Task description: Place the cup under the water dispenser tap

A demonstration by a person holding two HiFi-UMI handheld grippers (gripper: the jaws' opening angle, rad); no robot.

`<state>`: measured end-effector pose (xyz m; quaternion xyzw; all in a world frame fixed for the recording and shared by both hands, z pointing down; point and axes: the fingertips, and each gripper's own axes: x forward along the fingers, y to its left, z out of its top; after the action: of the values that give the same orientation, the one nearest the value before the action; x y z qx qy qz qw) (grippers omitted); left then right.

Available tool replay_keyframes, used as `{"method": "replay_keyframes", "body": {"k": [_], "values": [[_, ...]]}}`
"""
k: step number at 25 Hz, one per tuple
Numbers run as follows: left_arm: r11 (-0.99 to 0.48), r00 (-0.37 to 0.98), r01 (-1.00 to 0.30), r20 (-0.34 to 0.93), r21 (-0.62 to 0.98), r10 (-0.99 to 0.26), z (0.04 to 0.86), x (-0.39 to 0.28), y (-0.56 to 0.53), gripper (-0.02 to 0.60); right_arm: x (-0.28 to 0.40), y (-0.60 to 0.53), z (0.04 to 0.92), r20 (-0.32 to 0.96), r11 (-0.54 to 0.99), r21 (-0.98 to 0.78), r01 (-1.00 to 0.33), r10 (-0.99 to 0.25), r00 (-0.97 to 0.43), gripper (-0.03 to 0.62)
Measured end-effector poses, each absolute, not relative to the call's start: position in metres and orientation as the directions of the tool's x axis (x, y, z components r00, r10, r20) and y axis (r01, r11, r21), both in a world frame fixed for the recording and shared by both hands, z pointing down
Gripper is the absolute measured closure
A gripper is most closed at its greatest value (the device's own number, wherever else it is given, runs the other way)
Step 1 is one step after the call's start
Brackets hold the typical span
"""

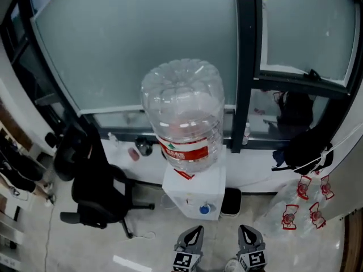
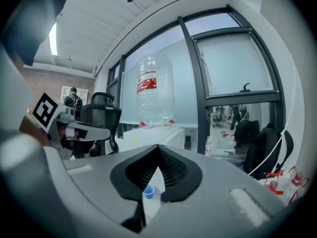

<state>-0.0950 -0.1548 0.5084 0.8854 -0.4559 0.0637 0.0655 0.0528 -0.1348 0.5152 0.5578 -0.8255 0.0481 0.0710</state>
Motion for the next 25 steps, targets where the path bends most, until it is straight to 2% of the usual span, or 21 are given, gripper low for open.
{"method": "replay_keyframes", "body": {"k": [5,14,20,25], "values": [[-0.641,0.641,-0.765,0.163,0.06,-0.75,0.465,-0.092,-0.136,0.565,0.052,-0.138,0.469,0.155,0.396,0.035,-0.918,-0.909,-0.386,0.592],[-0.596,0.592,-0.803,0.142,0.017,-0.793,0.427,-0.124,-0.122,0.565,0.006,-0.139,0.431,0.126,0.493,0.098,-0.864,-0.868,-0.481,0.592],[-0.578,0.574,-0.816,0.088,-0.027,-0.814,0.407,-0.133,-0.137,0.565,-0.006,-0.154,0.394,0.054,0.505,0.138,-0.852,-0.863,-0.502,0.592],[-0.565,0.563,-0.825,0.065,-0.022,-0.824,0.399,-0.13,-0.139,0.565,-0.007,-0.153,0.384,0.045,0.509,0.164,-0.845,-0.86,-0.509,0.592]]}}
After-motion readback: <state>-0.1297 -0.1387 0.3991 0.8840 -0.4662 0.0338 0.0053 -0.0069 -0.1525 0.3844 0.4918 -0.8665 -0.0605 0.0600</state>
